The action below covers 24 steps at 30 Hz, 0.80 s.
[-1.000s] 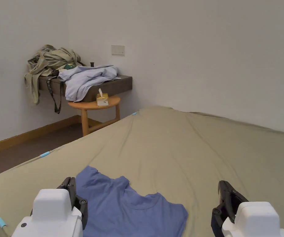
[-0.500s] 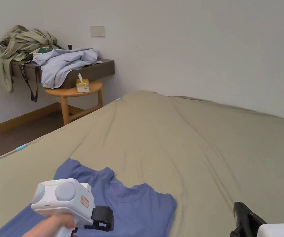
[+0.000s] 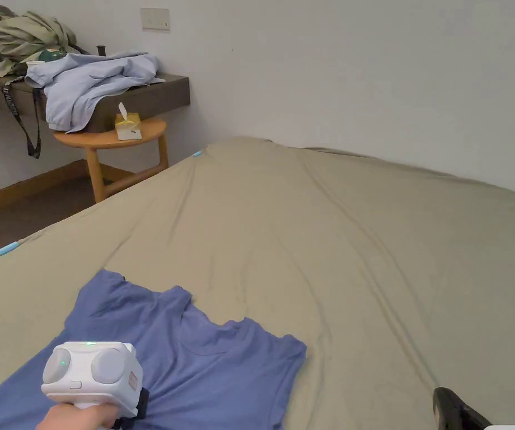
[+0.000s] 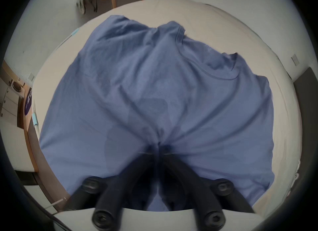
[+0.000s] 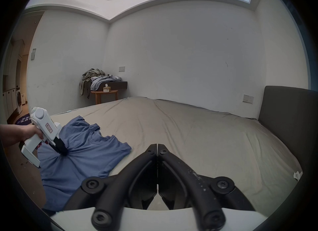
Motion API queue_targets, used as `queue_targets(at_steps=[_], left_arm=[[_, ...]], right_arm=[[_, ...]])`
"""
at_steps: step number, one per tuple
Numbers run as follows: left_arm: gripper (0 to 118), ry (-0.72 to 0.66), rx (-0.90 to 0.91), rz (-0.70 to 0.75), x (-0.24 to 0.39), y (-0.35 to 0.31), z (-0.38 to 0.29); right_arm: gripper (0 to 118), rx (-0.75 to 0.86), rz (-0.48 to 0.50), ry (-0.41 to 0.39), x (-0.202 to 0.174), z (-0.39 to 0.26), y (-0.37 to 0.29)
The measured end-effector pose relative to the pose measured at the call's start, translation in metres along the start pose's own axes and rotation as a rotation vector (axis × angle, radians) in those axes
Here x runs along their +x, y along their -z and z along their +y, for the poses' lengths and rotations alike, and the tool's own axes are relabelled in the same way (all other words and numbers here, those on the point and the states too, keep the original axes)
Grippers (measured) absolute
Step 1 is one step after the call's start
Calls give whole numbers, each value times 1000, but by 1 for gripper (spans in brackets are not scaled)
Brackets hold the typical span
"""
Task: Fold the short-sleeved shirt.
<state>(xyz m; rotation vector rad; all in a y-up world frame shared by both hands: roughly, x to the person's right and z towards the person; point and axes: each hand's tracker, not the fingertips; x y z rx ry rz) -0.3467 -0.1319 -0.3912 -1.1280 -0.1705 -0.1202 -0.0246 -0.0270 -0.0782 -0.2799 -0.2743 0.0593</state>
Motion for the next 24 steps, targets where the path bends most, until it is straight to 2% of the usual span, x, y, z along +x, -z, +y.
queue_targets(at_steps=[4,6,11,13,18,24], left_arm=[[0,-57,26,-12,-1,-5,-4],[0,-82,97,-45,-6,-31,-8],[0,-36,305,-245,5,-137,4],[0,-17,301,-317,28,-185,3],[0,262,535,-582,128,-294,5],[0,515,572,-932,249,-369,-25]], right_arm=[[1,4,4,-6,0,0,-10],[1,11,-3,-13,5,1,-17],[1,54,-70,47,37,6,-44],[1,79,-132,64,52,9,-60],[1,154,-271,112,97,17,-116],[1,220,-454,117,149,18,-189]])
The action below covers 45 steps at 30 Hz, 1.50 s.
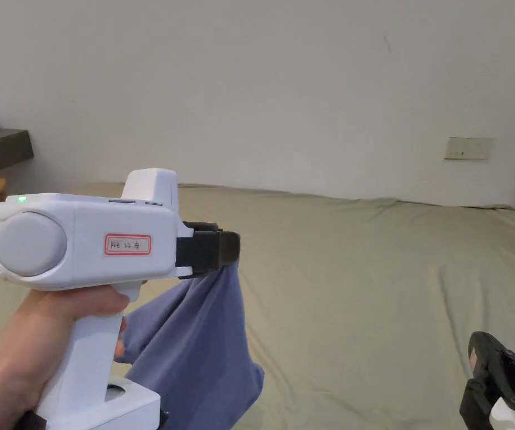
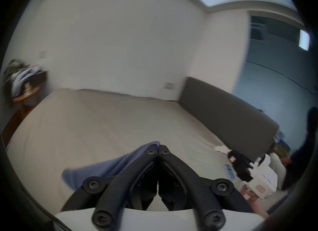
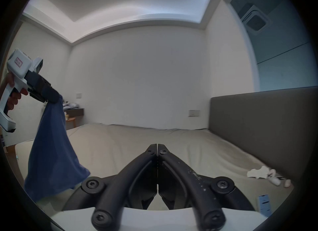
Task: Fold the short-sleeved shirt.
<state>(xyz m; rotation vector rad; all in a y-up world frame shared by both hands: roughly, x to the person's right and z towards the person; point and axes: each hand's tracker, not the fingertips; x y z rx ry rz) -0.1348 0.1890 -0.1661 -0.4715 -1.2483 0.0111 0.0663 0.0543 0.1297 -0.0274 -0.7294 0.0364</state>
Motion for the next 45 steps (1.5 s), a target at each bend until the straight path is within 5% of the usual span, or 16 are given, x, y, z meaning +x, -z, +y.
queue_targets(at_steps=[7,14,20,25,26,28,29,33,37,43,44,45], left_arm=[[0,64,-166,-238,88,144,-34],[0,60,-481,-264,134,334,-161],[0,149,-666,-111,141,410,-234],[5,137,-486,-113,140,375,-204],[30,138,-419,-113,137,359,-190],[99,136,-281,-120,127,317,-156],[118,128,-206,-111,123,288,-139],[118,60,114,-36,88,156,-107],[118,43,398,240,56,39,-135],[118,158,451,706,45,-56,-234],[111,163,407,712,46,-65,-245],[88,161,374,709,46,-68,-251]], right_arm=[[1,9,-172,17,69,0,-29],[1,-111,-254,31,107,-40,-26],[1,-201,-284,55,128,-70,-18],[1,-228,-279,35,137,-77,-13],[1,-221,-276,34,137,-74,-12],[1,-184,-268,28,135,-64,-14],[1,-164,-261,23,132,-59,-16],[1,-87,-222,19,120,-43,-23],[2,-44,-170,10,97,-38,-31],[2,-20,-99,8,58,-50,-45],[2,-26,-90,6,52,-52,-47],[2,-30,-80,4,48,-54,-48]])
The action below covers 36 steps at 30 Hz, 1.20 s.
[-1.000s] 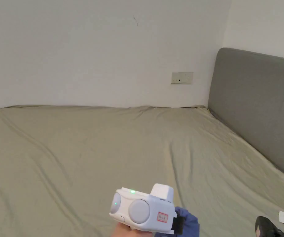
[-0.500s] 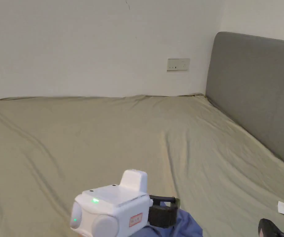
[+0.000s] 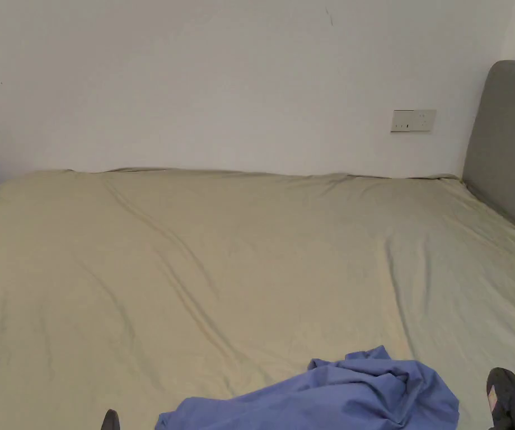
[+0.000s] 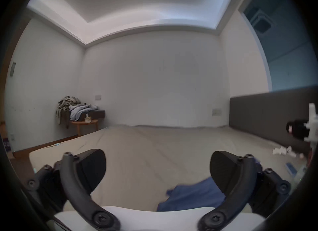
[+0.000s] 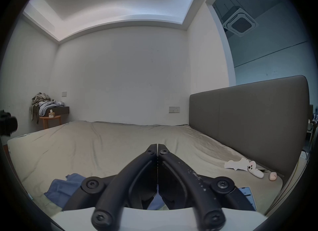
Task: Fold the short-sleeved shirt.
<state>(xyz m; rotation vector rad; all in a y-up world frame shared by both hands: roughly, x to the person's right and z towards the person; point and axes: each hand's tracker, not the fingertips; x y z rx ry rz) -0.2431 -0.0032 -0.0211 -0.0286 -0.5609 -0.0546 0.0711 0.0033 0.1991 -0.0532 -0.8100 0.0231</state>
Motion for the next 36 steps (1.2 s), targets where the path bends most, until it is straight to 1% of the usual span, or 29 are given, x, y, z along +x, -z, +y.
queue_targets(at_steps=[1,2,3,4,6,9,11,12,14,16,17,18,19,20,21,22,23,24,27,28,29,30,31,32,33,34,35,36], left_arm=[[88,-8,-14,-8,-2,-8,-3],[78,-18,-18,-8,-3,-13,-5],[30,-31,-32,6,-3,-13,-5],[2,-42,-23,54,-4,-12,-5],[0,-70,-27,-1,-8,-9,1],[0,-51,-8,-8,-5,-1,8],[0,-32,-41,-35,-1,8,11],[0,-20,-98,-43,-1,15,8],[0,-4,-276,-87,1,43,6],[0,6,-608,-150,0,93,3],[0,-20,-792,-205,-1,119,-4],[5,-75,-933,-248,-3,143,-15],[25,-162,-1091,-274,-4,167,-27],[73,-192,-1258,-296,-6,184,-42],[106,-214,-1359,-335,-7,198,-58],[118,-196,-1459,-339,-4,206,-75],[111,-154,-1510,-336,-2,211,-90],[104,-143,-1480,-315,-2,214,-100],[99,-30,-1480,-210,1,230,-133],[102,-20,-1481,-177,3,223,-138],[99,-29,-1464,-178,5,218,-135],[91,-43,-1450,-201,8,214,-127],[85,-2,-1397,-191,11,213,-122],[85,49,-1353,-205,16,204,-116],[68,83,-1342,-228,17,202,-114],[49,64,-1339,-270,18,200,-113],[19,33,-1345,-281,17,202,-114],[6,18,-1337,-249,19,199,-112]], right_arm=[[2,-6,16,-4,-4,-2,-1],[2,-11,21,-7,-8,-3,-3],[2,-13,26,-11,-12,-4,-4],[2,-13,31,-17,-15,-4,-6],[2,-12,35,-29,-19,-3,-9],[2,-5,38,-46,-21,1,-12],[2,-3,28,-59,-20,1,-12],[2,-7,26,-56,-19,1,-13],[2,-19,25,-39,-16,0,-13],[2,-33,30,-35,-15,-1,-12],[2,-36,30,-42,-15,-1,-12],[2,-38,33,-50,-16,-1,-13],[2,-39,39,-53,-16,-1,-13],[2,-38,46,-49,-15,-1,-15],[2,-34,51,-47,-16,-1,-17],[2,-32,53,-47,-16,-1,-18],[2,-32,53,-49,-17,-2,-18],[2,-34,50,-49,-17,-2,-18],[2,-56,47,-26,-17,-6,-15],[2,-64,44,-23,-17,-7,-14],[2,-69,42,-23,-17,-8,-13],[2,-71,43,-25,-17,-9,-13],[2,-72,44,-25,-16,-10,-13],[2,-78,46,-24,-16,-11,-12],[2,-81,47,-21,-16,-12,-11],[2,-84,46,-18,-16,-14,-9],[2,-92,41,-15,-16,-15,-7],[2,-99,37,-11,-16,-16,-6]])
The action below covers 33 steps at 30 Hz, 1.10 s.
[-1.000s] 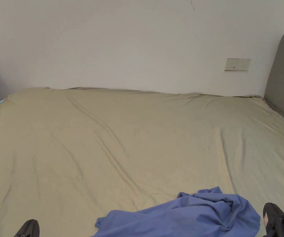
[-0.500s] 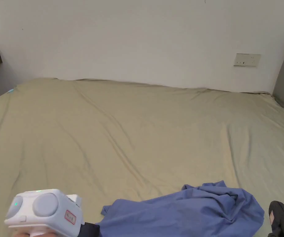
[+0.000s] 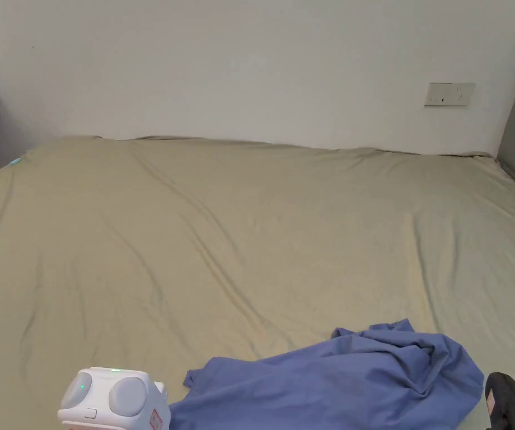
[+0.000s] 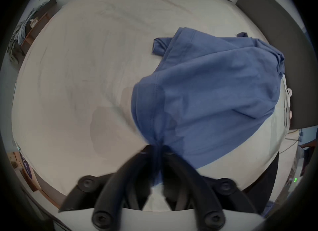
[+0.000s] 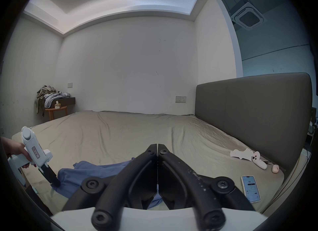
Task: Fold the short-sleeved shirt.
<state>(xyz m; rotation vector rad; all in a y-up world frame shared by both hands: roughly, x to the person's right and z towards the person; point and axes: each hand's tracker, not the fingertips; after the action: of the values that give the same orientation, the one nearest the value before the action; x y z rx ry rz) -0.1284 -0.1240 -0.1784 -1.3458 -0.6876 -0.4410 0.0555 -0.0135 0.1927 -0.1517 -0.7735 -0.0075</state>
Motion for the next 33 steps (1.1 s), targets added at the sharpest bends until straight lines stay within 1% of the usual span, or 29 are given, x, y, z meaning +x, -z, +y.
queue_targets(at_steps=[1,4,6,7,8,9,10,11,12,13,14,15,16,17,19,20,21,22,23,24,25,26,27,28,29,30,31,32,33], left_arm=[[6,-2,14,14,0,-2,-1],[4,1,75,-37,-5,-27,-9],[3,-68,146,-184,-15,-57,-14],[3,-104,173,-232,-19,-71,-16],[3,-122,215,-270,-22,-87,-18],[3,-117,258,-294,-24,-100,-19],[3,-111,290,-301,-26,-109,-19],[3,-102,296,-287,-27,-116,-19],[3,-102,319,-277,-23,-126,-19],[3,-93,328,-270,-22,-130,-19],[3,-90,341,-266,-22,-133,-19],[3,-90,345,-264,-22,-134,-19],[3,-91,350,-265,-24,-133,-16],[3,-90,347,-272,-24,-132,-15],[3,-95,338,-275,-23,-131,-17],[3,-94,335,-273,-22,-129,-16],[2,-92,332,-271,-21,-127,-16],[3,-92,326,-269,-21,-124,-17],[3,-97,316,-269,-21,-121,-17],[3,-107,310,-273,-24,-117,-15],[2,-113,306,-278,-25,-115,-14],[2,-129,305,-278,-26,-112,-14],[3,-145,304,-273,-27,-111,-14],[3,-152,305,-274,-30,-108,-12],[3,-160,306,-276,-31,-107,-11],[3,-165,308,-279,-31,-107,-11],[3,-168,314,-279,-30,-108,-11],[3,-168,330,-282,-31,-110,-11],[2,-161,364,-295,-29,-114,-13]], right_arm=[[2,-4,-1,1,0,-1,0],[2,-18,-2,-8,5,-3,0],[2,-41,-20,-27,12,-5,3],[2,-58,-29,-37,15,-6,6],[5,-76,-36,-39,20,-6,11],[11,-107,-42,-36,24,-5,17],[25,-166,-31,-29,29,-5,26],[61,-261,-17,-28,35,-4,41],[91,-382,27,-49,42,-6,61],[117,-522,78,-55,51,-11,82],[117,-662,155,-28,60,-21,103],[112,-704,240,3,69,-29,119],[112,-777,295,76,76,-37,133],[113,-864,311,122,88,-49,150],[112,-941,234,121,94,-65,178],[108,-950,184,86,94,-72,191],[103,-952,160,38,88,-76,205],[93,-962,158,11,85,-81,217],[78,-975,157,3,82,-87,228],[71,-996,160,8,78,-92,237],[71,-1021,187,27,73,-96,243],[70,-1010,218,68,70,-98,246],[69,-998,208,67,67,-95,247],[59,-982,224,69,67,-90,246],[18,-927,326,114,65,-87,242],[11,-885,334,151,61,-83,237],[10,-875,264,80,57,-79,232],[10,-820,256,22,53,-75,226],[10,-762,247,1,49,-69,215]])
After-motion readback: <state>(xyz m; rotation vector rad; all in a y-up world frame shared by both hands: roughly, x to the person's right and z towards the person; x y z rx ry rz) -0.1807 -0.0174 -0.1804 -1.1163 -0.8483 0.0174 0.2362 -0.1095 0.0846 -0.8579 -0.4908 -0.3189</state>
